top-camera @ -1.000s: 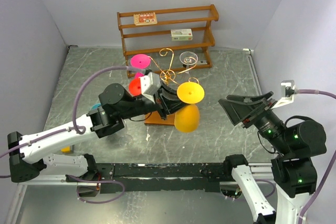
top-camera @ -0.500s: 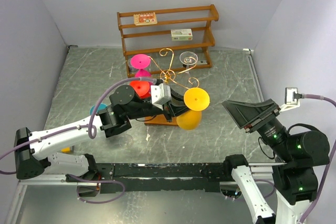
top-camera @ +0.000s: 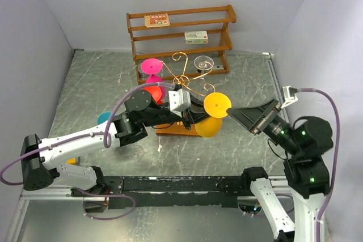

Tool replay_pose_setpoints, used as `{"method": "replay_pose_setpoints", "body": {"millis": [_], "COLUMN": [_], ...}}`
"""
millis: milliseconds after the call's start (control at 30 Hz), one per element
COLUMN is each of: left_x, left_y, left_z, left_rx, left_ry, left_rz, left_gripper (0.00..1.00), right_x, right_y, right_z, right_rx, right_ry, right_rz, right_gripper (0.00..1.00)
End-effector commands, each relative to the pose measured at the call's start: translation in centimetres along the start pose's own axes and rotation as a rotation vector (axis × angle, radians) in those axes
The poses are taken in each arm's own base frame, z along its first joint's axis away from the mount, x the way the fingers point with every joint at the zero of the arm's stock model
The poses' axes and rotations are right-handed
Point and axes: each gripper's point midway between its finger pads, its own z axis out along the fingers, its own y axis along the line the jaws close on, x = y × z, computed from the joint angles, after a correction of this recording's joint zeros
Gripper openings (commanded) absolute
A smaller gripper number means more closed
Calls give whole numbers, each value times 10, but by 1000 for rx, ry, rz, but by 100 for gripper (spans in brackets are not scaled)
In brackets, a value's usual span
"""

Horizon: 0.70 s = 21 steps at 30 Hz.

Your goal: Place the wine glass upside down on the wine glass rack

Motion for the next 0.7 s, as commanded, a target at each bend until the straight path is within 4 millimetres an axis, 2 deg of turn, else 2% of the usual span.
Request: {"method": "replay_pose_setpoints", "body": {"millis": [0, 133, 233, 433, 467, 500, 600, 667], "left_x": [-29, -26, -24, -23, -22, -21, -18, -17], "left_y": [2, 1, 1, 3, 3, 5, 12, 17], "left_z": [5, 8, 9, 11, 11, 10, 6, 0], "left_rx": [5, 18, 22, 14, 8, -8, -60, -101], "left_ry": [-77, -69, -68, -63, -59, -56, -44, -43], "left_rz": [58, 54, 50, 45, 38, 28, 0, -21], "left_gripper": [7, 7, 7, 7, 7, 13, 40, 52], "right_x": [8, 9, 10, 8, 7, 7, 2, -3], "right_y": [-2, -9, -13, -20, -22, -23, -25, -30], "right_z": [5, 8, 11, 16, 17, 17, 18, 19], "right_rx": [-8, 20, 24, 58, 71, 82, 120, 173], "right_ry": [68, 81, 78, 72, 69, 66, 48, 32], "right_rz": [54, 87, 141, 260, 271, 281, 305, 309], "right_gripper": [42, 37, 30, 2, 0, 0, 0, 0]}}
